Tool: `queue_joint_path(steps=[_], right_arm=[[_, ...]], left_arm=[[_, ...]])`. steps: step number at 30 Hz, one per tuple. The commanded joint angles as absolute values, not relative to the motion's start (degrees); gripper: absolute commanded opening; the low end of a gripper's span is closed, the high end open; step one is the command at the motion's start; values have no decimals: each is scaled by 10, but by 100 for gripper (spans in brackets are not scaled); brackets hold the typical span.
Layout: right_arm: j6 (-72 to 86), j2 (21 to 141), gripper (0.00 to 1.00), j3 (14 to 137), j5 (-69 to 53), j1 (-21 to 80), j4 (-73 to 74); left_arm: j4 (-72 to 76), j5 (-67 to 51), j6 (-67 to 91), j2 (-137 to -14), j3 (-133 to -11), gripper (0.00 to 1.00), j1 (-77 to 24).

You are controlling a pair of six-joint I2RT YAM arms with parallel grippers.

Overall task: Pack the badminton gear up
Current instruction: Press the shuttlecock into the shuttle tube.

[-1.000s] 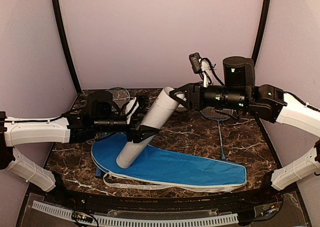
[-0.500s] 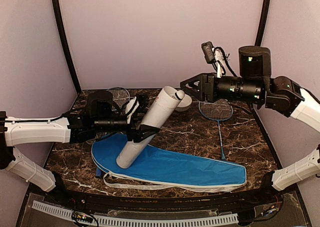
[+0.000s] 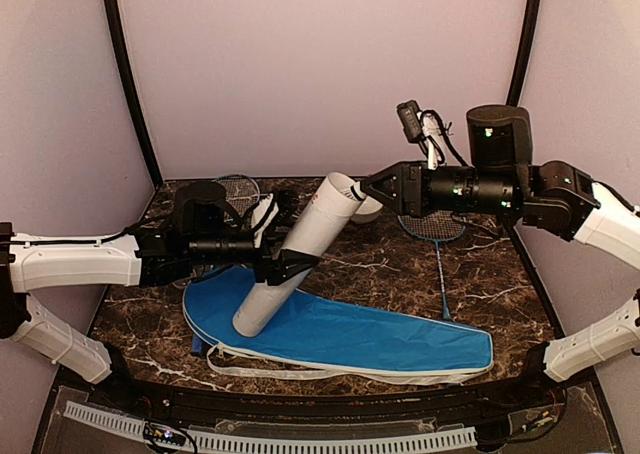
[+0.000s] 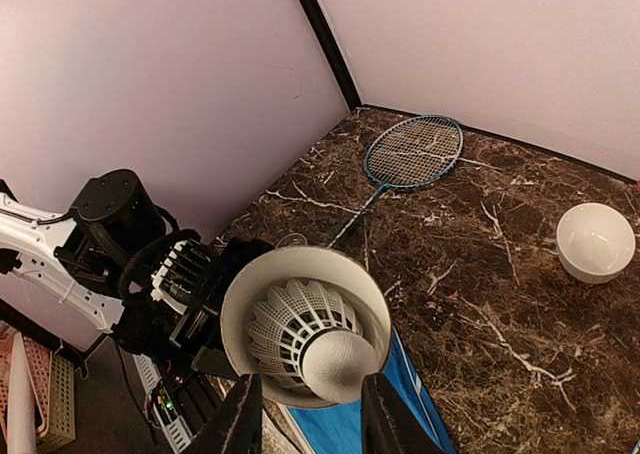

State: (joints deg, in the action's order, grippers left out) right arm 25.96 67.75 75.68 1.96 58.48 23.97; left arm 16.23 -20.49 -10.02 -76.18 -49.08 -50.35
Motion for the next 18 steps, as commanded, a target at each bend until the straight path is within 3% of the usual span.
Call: queue_joint_path(steps=[1, 18], right_arm=[[266, 683, 33, 751, 6, 582, 209], [243, 738, 30, 796, -35, 572, 220]], left_arm=[[172, -211, -101, -762, -493, 68, -500], [169, -215, -105, -766, -495, 68, -501]])
